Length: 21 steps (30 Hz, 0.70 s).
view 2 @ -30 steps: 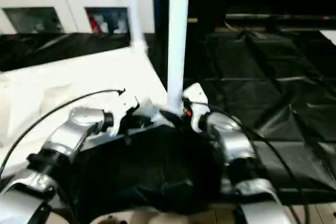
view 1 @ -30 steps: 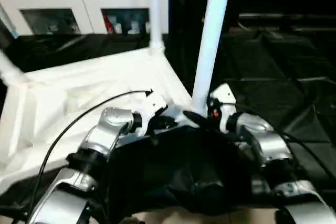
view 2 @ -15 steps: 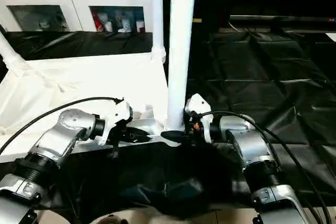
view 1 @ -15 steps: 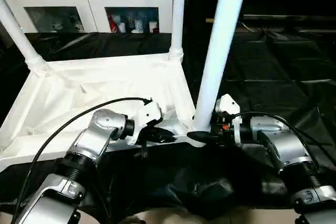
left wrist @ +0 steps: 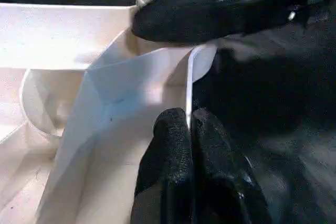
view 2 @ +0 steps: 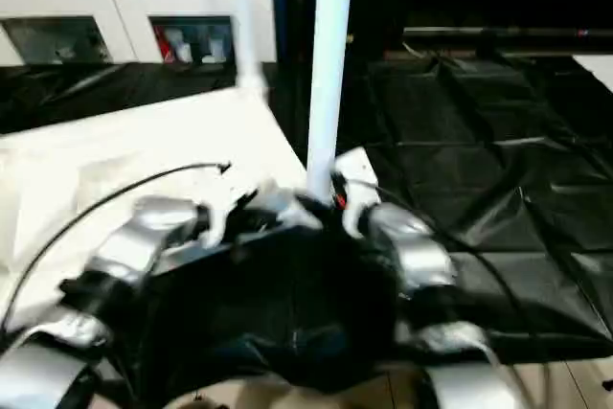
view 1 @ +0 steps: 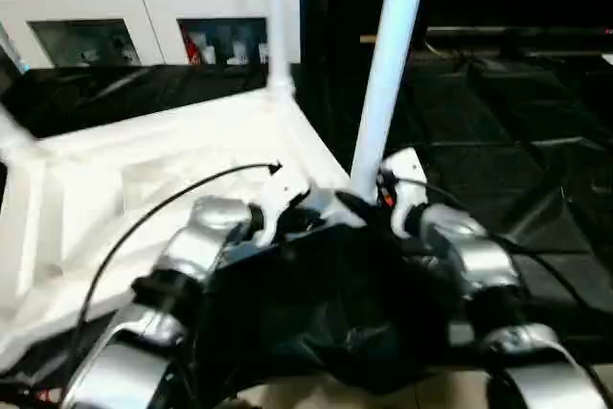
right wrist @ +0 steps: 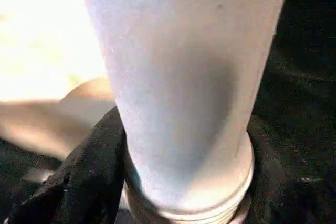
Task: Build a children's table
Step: Rotate leg to tighten
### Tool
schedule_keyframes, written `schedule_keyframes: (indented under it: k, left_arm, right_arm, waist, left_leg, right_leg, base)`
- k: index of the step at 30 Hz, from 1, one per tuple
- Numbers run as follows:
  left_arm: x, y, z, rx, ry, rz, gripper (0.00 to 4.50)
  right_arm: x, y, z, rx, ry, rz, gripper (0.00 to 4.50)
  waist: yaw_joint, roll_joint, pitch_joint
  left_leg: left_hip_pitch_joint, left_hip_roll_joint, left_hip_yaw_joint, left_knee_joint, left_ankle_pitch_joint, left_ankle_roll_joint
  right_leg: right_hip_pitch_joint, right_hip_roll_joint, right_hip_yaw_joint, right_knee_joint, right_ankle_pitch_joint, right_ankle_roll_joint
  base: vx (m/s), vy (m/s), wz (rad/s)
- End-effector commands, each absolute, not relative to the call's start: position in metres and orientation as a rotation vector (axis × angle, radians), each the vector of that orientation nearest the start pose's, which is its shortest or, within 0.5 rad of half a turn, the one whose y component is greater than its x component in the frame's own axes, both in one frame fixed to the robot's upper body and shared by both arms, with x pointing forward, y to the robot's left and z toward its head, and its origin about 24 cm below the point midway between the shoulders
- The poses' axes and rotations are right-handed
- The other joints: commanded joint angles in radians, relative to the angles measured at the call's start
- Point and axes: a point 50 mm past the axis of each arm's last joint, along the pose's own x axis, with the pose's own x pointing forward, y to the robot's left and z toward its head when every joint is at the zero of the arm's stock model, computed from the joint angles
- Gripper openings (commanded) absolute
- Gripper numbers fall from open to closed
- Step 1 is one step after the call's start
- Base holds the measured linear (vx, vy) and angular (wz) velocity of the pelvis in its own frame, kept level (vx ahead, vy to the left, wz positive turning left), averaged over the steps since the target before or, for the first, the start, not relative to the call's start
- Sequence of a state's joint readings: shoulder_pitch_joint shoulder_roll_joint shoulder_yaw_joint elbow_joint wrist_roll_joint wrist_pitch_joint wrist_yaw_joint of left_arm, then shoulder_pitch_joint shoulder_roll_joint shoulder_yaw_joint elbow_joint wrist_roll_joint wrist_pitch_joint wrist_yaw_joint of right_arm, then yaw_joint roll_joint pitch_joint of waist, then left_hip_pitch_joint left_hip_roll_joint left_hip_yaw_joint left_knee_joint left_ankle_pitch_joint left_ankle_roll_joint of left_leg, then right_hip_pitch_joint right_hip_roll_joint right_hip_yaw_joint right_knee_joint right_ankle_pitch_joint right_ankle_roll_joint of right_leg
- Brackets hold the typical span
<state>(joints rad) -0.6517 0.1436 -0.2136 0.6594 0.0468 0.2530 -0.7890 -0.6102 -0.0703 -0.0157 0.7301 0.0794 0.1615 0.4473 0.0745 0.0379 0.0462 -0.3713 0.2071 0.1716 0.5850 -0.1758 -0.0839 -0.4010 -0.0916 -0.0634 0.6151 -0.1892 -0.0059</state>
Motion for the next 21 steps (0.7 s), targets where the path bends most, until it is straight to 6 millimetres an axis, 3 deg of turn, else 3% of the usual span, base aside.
schedule_keyframes:
  k: [1, 3, 5, 9, 16, 20, 21]
  left_arm:
    - [0.345, 0.057, 0.071, 0.212, 0.281, -0.989, 0.00]
    - [0.343, 0.054, 0.071, 0.213, 0.266, -1.014, 0.00]
    - [0.340, 0.054, 0.071, 0.211, 0.258, -1.045, 0.00]
    - [0.335, 0.059, 0.069, 0.224, 0.248, -1.104, 0.00]
    - [0.326, 0.072, 0.067, 0.248, 0.251, -1.210, 0.00]
    - [0.322, 0.079, 0.067, 0.255, 0.258, -1.260, 0.00]
    - [0.319, 0.083, 0.066, 0.259, 0.264, -1.283, 0.00]
  right_arm:
    - [0.337, -0.077, 0.020, 0.059, 0.381, 0.602, 2.73]
    - [0.336, -0.067, 0.026, 0.065, 0.332, 0.672, 3.29]
    - [0.336, -0.064, 0.029, 0.080, 0.316, 0.713, 3.43]
    - [0.334, -0.068, 0.032, 0.068, 0.300, 0.789, 3.88]
    - [0.324, -0.091, 0.041, -0.025, 0.261, 1.042, 3.98]
    - [0.316, -0.103, 0.045, -0.041, 0.275, 1.163, 3.98]
    - [0.313, -0.108, 0.045, -0.053, 0.292, 1.211, 3.98]
  waist:
    - [-0.001, -0.006, -0.066]
    - [0.001, -0.008, -0.069]
    - [0.002, -0.008, -0.069]
    - [0.002, -0.010, -0.067]
    - [0.005, -0.013, -0.064]
    - [0.015, -0.011, -0.064]
    - [0.015, -0.020, -0.064]
  left_leg:
    - [0.006, 0.011, 0.000, -0.068, -0.180, 0.012]
    - [0.004, 0.010, 0.001, -0.064, -0.154, 0.030]
    - [0.002, 0.010, 0.002, -0.062, -0.143, 0.054]
    - [0.003, 0.011, 0.003, -0.063, -0.165, 0.066]
    - [0.004, 0.015, 0.004, -0.064, -0.178, 0.076]
    - [0.007, 0.019, 0.005, -0.063, -0.185, 0.078]
    - [0.006, 0.019, 0.006, -0.064, -0.181, 0.080]
  right_leg:
    - [0.049, -0.044, 0.034, -0.077, -0.177, -0.202]
    - [0.053, -0.043, 0.034, -0.071, -0.114, -0.213]
    - [0.055, -0.042, 0.033, -0.068, -0.070, -0.228]
    - [0.057, -0.045, 0.033, -0.072, -0.102, -0.232]
    - [0.055, -0.044, 0.033, -0.075, -0.136, -0.229]
    - [0.052, -0.044, 0.035, -0.074, -0.152, -0.232]
    - [0.052, -0.044, 0.034, -0.075, -0.151, -0.232]
  base:
    - [0.000, 0.000, 0.00]
    - [0.000, 0.000, 0.00]
    - [0.000, 0.000, 0.00]
    - [0.000, 0.000, 0.00]
    - [0.000, 0.000, 0.00]
    - [0.000, 0.000, 0.00]
    - [0.000, 0.000, 0.00]
